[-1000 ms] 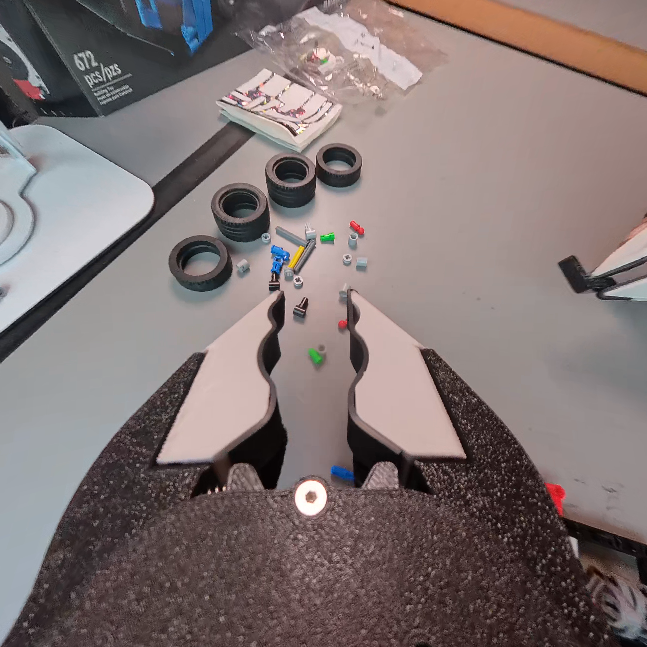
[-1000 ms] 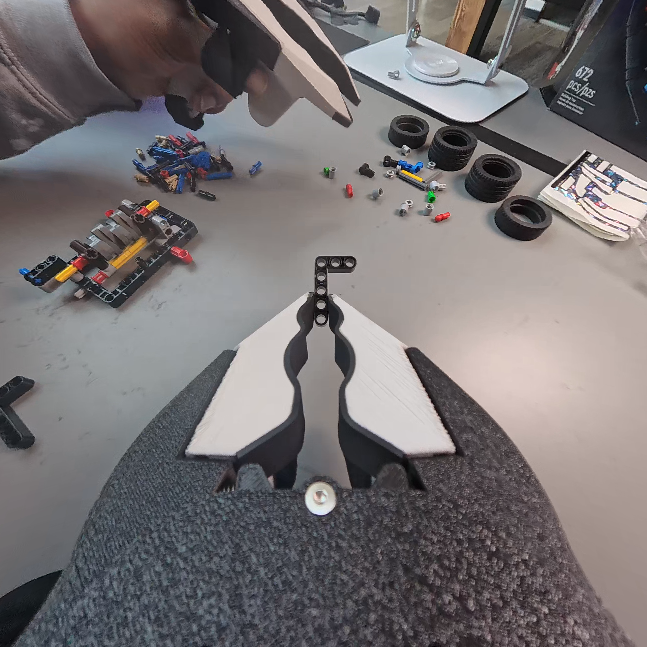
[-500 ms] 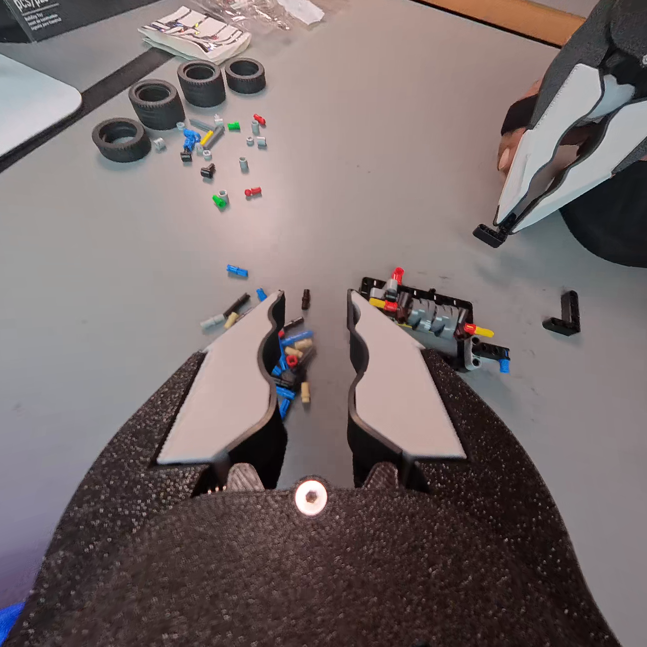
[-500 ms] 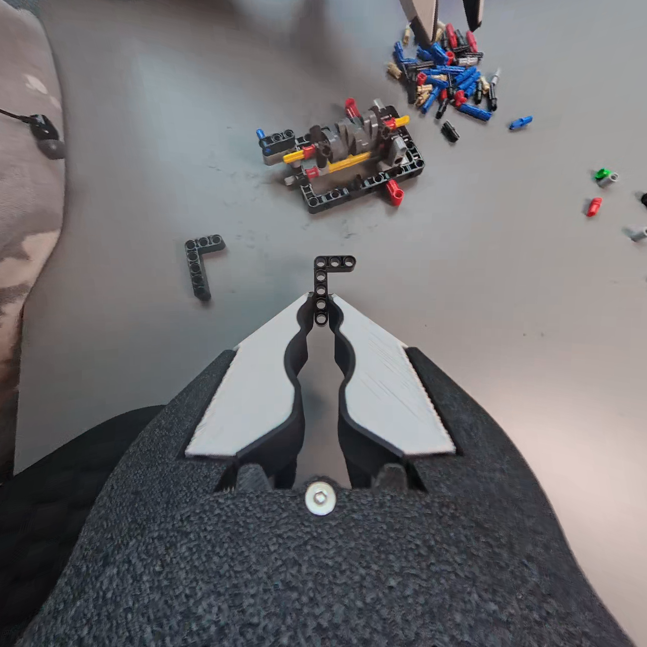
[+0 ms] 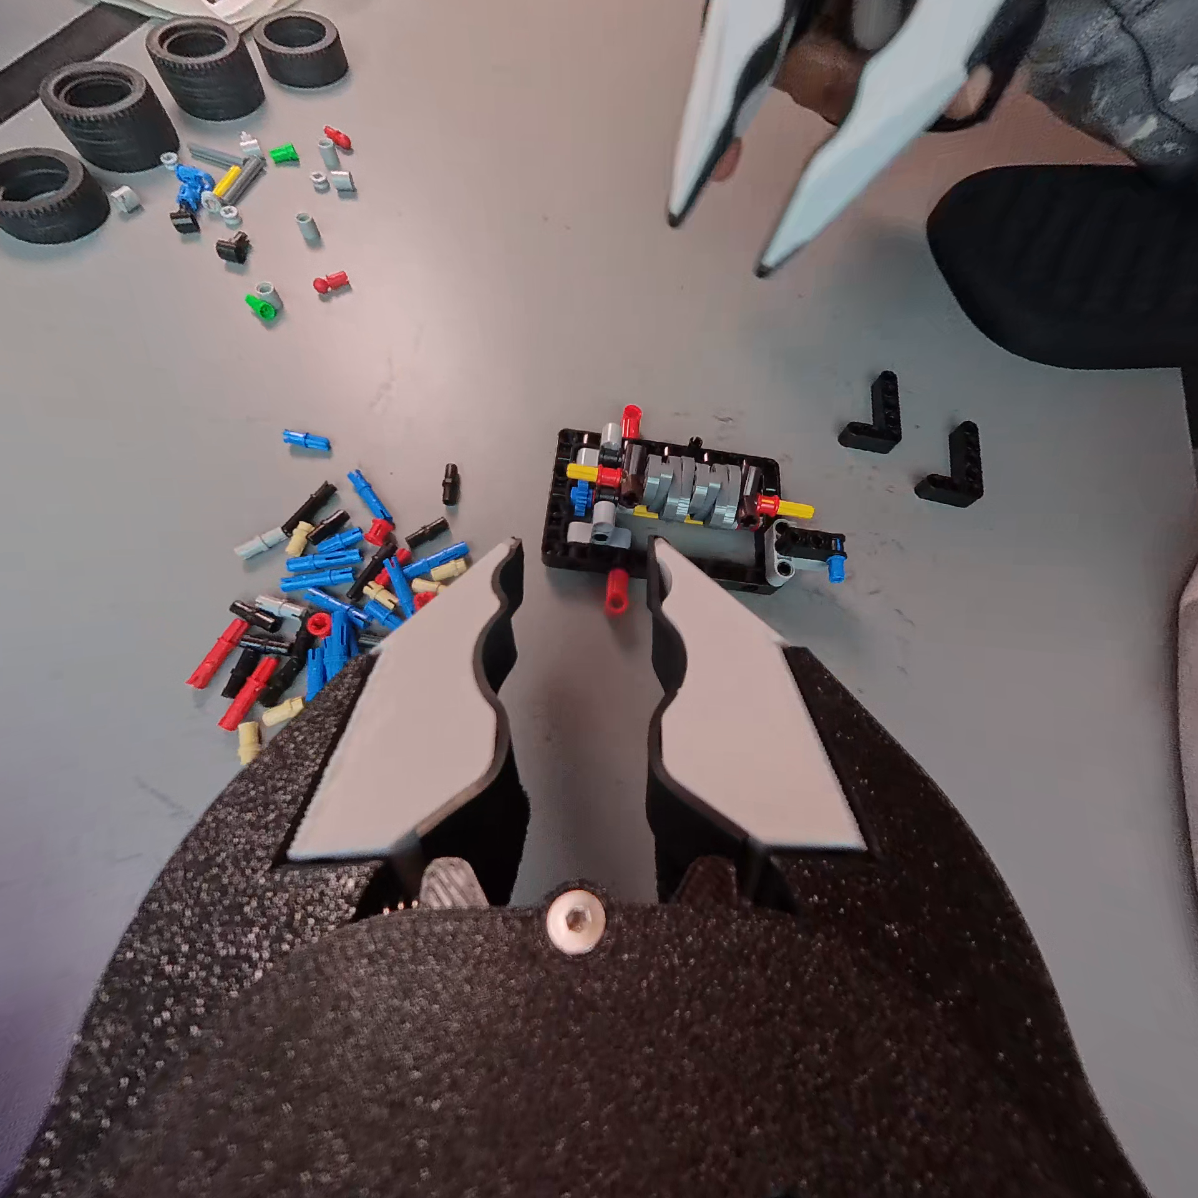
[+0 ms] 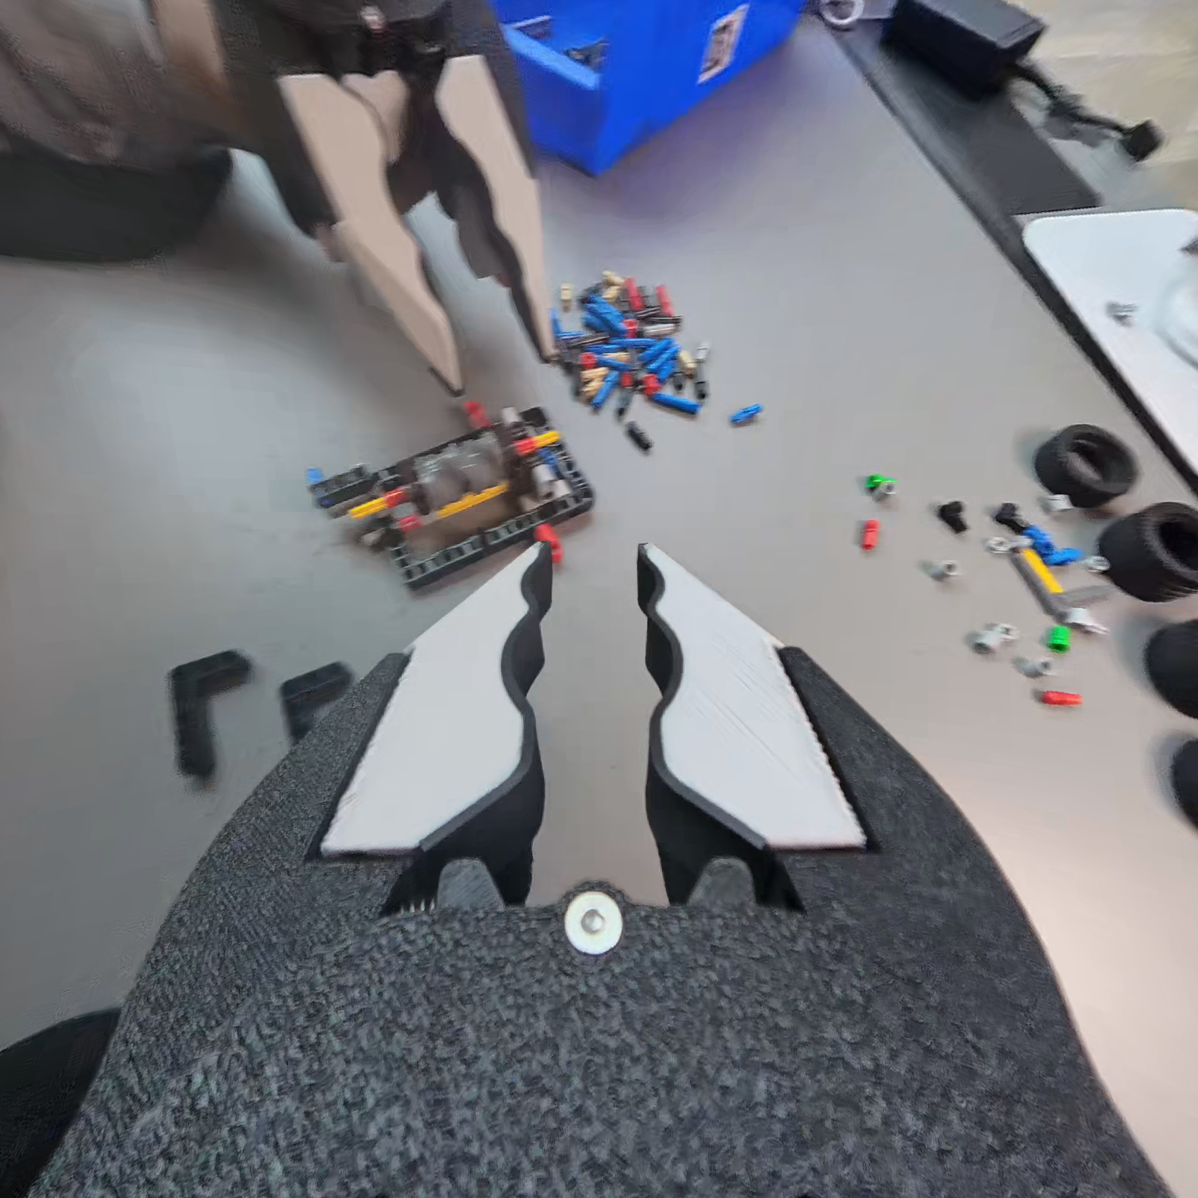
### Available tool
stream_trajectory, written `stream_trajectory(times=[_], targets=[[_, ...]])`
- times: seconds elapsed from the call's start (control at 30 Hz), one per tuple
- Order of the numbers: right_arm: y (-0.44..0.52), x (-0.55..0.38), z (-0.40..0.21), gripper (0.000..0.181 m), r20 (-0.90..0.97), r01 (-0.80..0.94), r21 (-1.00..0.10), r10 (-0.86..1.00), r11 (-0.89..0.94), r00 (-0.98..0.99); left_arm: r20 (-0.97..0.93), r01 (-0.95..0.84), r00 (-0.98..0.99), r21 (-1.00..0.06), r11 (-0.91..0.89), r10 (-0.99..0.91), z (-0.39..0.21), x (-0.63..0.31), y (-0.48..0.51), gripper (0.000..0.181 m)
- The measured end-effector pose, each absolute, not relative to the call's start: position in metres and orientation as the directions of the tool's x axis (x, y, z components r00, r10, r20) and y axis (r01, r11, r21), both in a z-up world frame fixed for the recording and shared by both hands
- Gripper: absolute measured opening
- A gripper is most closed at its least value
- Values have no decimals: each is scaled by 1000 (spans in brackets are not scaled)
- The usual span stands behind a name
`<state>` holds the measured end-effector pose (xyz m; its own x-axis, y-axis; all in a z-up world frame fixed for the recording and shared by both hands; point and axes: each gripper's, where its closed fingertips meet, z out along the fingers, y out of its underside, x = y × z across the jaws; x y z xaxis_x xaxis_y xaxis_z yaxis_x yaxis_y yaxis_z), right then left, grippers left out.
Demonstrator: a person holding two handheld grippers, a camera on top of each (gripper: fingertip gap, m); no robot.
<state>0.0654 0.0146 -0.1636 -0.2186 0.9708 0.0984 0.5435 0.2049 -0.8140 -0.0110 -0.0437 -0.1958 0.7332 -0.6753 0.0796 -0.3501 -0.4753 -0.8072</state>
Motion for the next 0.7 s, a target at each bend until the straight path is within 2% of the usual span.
stream_trajectory(times=[0.03,0.13,0.23,0.4,0.47,0.53,0.7], targets=[[28,55,-165,20,128,545,-811,974,212,-188,77,-357,739,-798,-486,-669,-200,-12,-43,38],[42,23,-177,10,139,564,-794,971,228,-196,48,-402,747,-761,-509,-663,-213,-12,-44,38],[35,-4,-198,10,120,608,-746,952,273,-281,14,-451,731,-741,-498,-683,-220,-7,-46,34],[21,-27,-222,12,82,667,-664,919,339,-385,31,-407,741,-773,-486,-671,-211,-10,-44,34],[18,-28,-223,4,80,675,-641,906,366,-415,35,-370,764,-794,-483,-644,-205,-18,-39,34],[16,-28,-223,4,88,672,-629,895,391,-438,36,-336,789,-810,-481,-613,-200,-26,-34,34],[4,-52,-199,4,88,566,-756,909,328,-409,18,-274,847,-841,-467,-531,-190,-45,-23,34]])
